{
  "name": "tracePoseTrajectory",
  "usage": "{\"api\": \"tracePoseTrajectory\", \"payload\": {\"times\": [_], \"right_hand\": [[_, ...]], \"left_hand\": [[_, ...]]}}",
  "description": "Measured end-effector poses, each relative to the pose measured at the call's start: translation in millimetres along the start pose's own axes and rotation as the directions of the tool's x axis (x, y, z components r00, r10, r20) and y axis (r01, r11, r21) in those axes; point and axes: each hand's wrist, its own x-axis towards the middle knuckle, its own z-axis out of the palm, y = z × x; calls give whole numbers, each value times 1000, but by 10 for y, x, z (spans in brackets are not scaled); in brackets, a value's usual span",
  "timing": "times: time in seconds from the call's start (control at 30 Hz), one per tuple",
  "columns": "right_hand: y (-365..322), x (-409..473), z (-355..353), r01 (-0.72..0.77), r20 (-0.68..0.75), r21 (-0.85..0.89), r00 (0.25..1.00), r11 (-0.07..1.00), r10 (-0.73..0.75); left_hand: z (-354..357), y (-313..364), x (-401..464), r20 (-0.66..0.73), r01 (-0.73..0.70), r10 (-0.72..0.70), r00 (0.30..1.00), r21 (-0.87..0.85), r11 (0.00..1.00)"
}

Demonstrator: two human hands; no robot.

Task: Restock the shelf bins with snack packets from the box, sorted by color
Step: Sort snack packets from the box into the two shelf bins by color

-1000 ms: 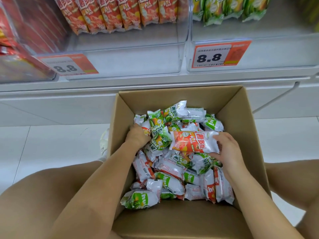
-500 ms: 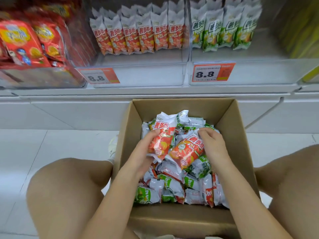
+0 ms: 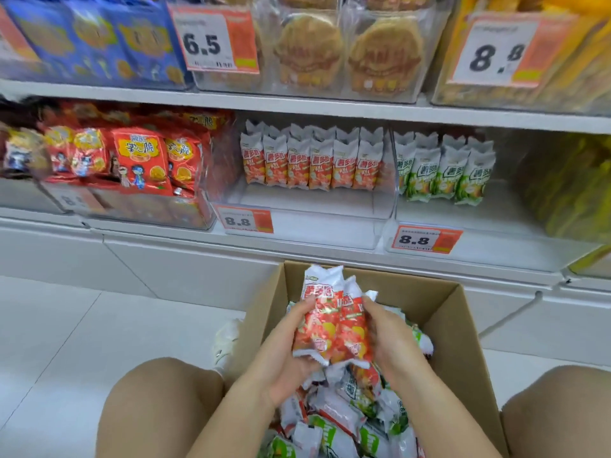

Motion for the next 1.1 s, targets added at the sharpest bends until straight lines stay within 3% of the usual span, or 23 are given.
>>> {"api": "tracePoseTrajectory", "payload": {"times": [0.23, 0.4, 0.53, 0.7, 0.8, 0.83, 0.9, 0.97, 1.03, 1.1], "right_hand": [[-493, 2, 606, 236, 46, 47, 970, 971, -238], [-1008, -6, 966, 356, 300, -231, 911, 906, -282], [-1285, 119, 1122, 427, 483, -259, 834, 866, -266], [-1492, 450, 1326, 459, 515, -247, 808, 854, -286], [-1604, 725, 1449, 417, 499, -224, 826, 881, -264], [-1646, 814, 1499, 391, 481, -217, 840, 894, -250], [-1710, 987, 1604, 339, 467, -183, 856, 923, -222], [-1711, 1129, 1723, 277, 498, -146, 850, 950, -171], [-1676, 1231, 1846, 240, 521, -134, 842, 962, -137], [-1634, 1336, 1920, 205, 517, -117, 848, 972, -116]], "left_hand": [[148, 563, 133, -31, -295, 297, 955, 53, 954], [184, 1125, 150, -46, -451, 469, 882, 204, 869], [168, 1457, 226, 30, -574, 603, 797, 344, 743], [54, 1681, 457, 65, -596, 614, 787, 339, 728], [-92, 1902, 629, -48, -534, 603, 796, 414, 737], [-188, 1928, 666, -78, -491, 637, 767, 568, 660], [-409, 1866, 692, -71, -281, 692, 718, 881, 381], [-588, 1756, 802, 18, -202, 728, 685, 965, 165], [-623, 1697, 941, 78, -195, 747, 660, 978, 71], [-587, 1718, 995, 74, -189, 763, 643, 980, 65]]}}
